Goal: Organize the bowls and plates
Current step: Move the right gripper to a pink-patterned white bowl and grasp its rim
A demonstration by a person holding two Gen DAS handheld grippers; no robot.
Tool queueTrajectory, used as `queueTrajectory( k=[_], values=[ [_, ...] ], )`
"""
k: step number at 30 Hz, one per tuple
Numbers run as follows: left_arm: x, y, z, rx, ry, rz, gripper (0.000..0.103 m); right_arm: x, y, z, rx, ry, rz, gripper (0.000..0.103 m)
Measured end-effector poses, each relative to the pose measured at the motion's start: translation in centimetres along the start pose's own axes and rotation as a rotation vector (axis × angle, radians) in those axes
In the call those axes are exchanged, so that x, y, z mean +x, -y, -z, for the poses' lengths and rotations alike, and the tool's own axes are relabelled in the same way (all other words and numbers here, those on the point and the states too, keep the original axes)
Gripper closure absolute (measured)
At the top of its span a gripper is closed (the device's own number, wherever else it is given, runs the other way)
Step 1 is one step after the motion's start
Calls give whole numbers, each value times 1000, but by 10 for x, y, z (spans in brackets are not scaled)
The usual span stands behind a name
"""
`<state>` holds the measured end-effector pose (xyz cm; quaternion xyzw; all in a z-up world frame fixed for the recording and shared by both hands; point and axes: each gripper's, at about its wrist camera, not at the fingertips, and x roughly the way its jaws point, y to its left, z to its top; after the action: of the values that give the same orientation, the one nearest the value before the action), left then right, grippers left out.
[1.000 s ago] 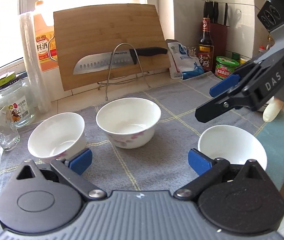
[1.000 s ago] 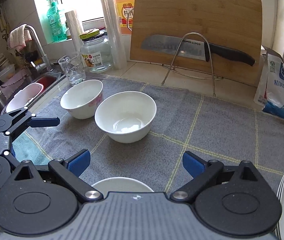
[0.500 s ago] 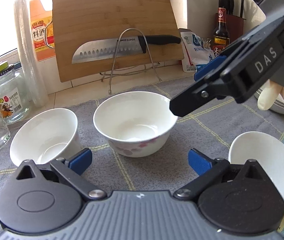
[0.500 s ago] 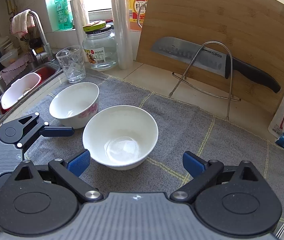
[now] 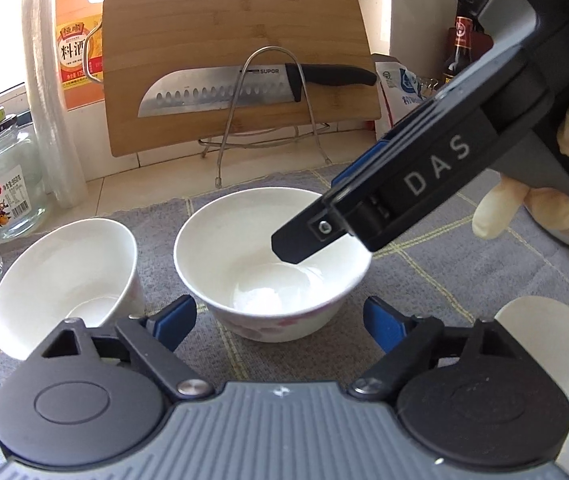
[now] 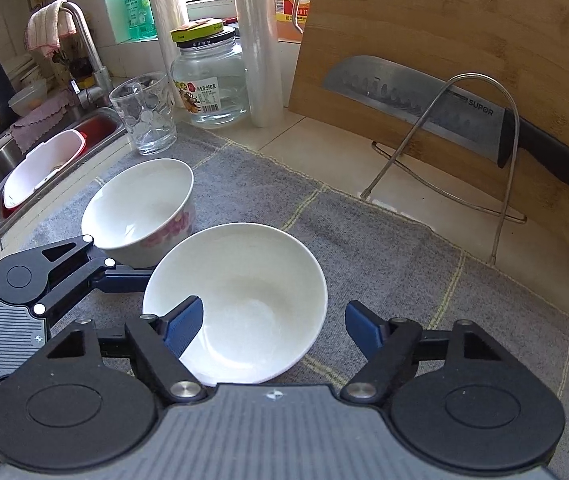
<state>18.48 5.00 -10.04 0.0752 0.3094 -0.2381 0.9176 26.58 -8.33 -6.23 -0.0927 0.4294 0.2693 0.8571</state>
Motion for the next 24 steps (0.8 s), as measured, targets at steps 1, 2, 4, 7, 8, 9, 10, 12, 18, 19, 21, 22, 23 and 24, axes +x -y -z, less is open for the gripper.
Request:
queueTrajectory(
  k=[1, 2, 4, 7, 8, 9, 10, 12, 18, 19, 21, 22, 23, 24],
  values=[
    [0, 0, 0, -2, 4, -3, 14, 2, 1, -1, 2, -2, -3, 22],
    [-1, -1, 0, -1, 6, -3, 14, 4, 2, -2, 4, -5, -10, 24],
    [-1, -1, -1, 0, 13, -2, 14, 8, 5, -3, 11, -11, -22, 26],
    [-1, -2, 0, 10, 22, -8, 19, 14, 10, -6, 38, -18, -27, 33],
    [-1, -2, 0, 12, 20, -13, 21, 17, 12, -7, 49, -23, -34, 36],
    [0, -3, 0, 10, 17, -14, 22, 18, 13, -7, 58, -22, -38, 37],
    [-1, -4, 0, 6, 16, -10, 22, 19, 14, -7, 67, -20, -45, 38],
    [0, -5, 0, 6, 16, -9, 22, 20, 15, -8, 75, -19, -64, 39],
    [0, -5, 0, 12, 14, -7, 22, 20, 14, -10, 75, -18, -70, 40],
    [0, -5, 0, 14, 13, -7, 22, 19, 14, -9, 78, -19, -72, 40],
    [0, -5, 0, 18, 8, -4, 22, 19, 15, -9, 83, -19, -75, 40],
    [0, -5, 0, 19, 5, -2, 22, 18, 15, -9, 85, -19, -77, 40],
    [0, -5, -1, 19, 1, -1, 22, 17, 15, -9, 89, -19, -79, 40],
    [-1, -5, -1, 21, -1, 0, 22, 16, 16, -9, 91, -19, -83, 40]
  ],
)
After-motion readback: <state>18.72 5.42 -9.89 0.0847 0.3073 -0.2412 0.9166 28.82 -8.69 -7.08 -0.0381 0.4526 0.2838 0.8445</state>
